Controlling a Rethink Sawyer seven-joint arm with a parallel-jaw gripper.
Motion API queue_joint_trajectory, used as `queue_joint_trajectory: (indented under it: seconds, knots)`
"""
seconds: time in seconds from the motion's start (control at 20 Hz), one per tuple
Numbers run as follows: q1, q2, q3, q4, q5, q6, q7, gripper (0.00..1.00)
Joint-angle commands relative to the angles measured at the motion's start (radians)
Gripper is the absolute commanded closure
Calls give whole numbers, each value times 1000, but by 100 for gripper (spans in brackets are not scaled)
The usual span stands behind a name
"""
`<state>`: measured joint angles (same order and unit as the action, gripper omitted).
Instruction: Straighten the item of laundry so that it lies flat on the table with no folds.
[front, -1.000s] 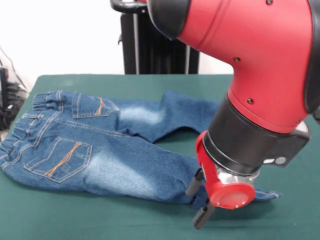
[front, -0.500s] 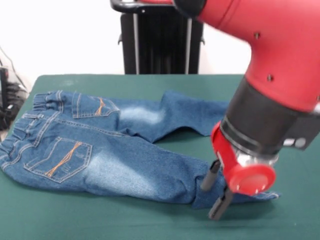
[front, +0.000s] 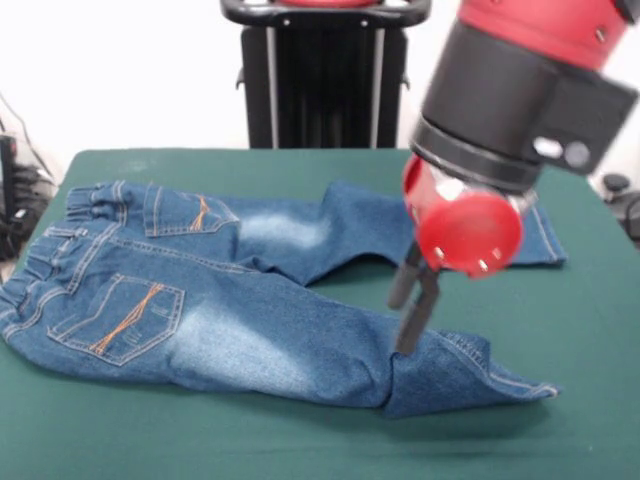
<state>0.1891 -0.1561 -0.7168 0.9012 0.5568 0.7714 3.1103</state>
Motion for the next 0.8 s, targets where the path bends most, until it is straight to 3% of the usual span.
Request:
queue_joint_trajectory:
  seconds: [0.05, 0.55, 0.8]
  knots:
    - [7, -51, 187, 251, -51, -125, -33, 0]
    - [24, 152, 52, 15, -21, -85, 218, 0]
    - [25, 203, 9, -43, 0, -71, 266, 0]
